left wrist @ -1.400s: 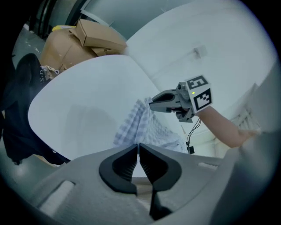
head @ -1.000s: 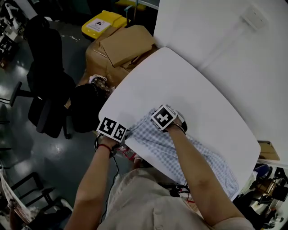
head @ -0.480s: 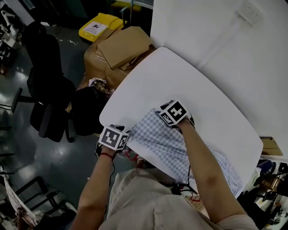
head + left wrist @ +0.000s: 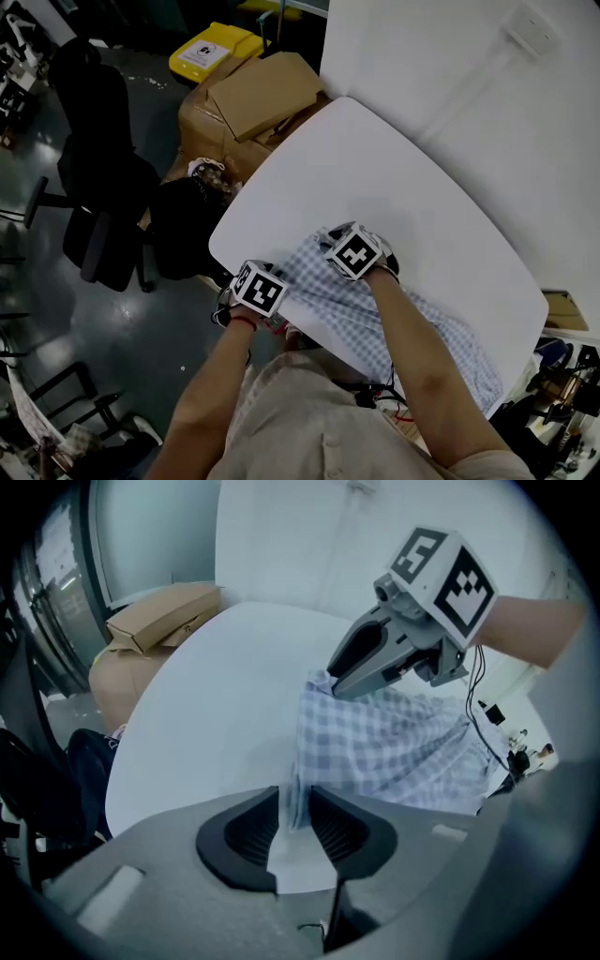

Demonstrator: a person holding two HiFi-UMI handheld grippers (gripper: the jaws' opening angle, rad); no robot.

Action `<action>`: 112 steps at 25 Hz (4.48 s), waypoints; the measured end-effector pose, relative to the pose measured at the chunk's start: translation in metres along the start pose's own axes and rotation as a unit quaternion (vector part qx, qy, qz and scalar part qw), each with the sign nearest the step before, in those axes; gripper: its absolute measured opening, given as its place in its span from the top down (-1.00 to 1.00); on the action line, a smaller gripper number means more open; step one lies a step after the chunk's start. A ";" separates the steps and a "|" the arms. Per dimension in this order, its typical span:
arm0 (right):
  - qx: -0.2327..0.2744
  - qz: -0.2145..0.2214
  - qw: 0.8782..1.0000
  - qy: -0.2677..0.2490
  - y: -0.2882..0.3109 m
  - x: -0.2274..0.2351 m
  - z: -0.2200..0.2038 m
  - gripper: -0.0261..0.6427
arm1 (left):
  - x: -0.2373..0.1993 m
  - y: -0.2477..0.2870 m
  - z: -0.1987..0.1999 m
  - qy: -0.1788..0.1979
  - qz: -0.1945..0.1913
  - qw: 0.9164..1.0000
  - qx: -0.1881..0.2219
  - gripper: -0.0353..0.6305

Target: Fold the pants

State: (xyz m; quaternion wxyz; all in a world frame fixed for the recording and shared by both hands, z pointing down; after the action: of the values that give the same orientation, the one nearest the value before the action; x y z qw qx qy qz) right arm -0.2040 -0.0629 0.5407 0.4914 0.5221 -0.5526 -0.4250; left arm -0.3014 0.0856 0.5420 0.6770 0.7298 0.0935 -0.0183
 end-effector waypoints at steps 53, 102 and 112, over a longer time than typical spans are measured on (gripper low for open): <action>-0.014 -0.089 0.984 0.151 -0.069 -0.055 -0.263 0.60 | -0.038 0.010 0.206 0.122 -0.023 0.992 -0.029 0.79; -0.085 -0.051 0.980 0.174 -0.069 -0.084 -0.252 0.64 | -0.039 0.012 0.215 0.121 -0.031 0.990 -0.070 0.80; -0.126 -0.087 0.982 0.109 -0.085 -0.087 -0.280 0.64 | -0.042 0.012 0.215 0.119 -0.039 0.990 -0.067 0.80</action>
State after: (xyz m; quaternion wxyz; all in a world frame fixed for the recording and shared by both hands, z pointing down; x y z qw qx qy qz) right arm 0.0832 0.0276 0.4919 0.5717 0.5452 -0.3900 -0.4731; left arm -0.3189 -0.1328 0.5427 0.7070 0.6758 0.2027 0.0482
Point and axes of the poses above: the fingertips, and each gripper's own axes: y forward along the fingers, x to its right, z out of its top, the point moved 8 cm from there along -y, backward along the fingers, and after that the axes turned 15 degrees about -x, right-handed, at the moved point
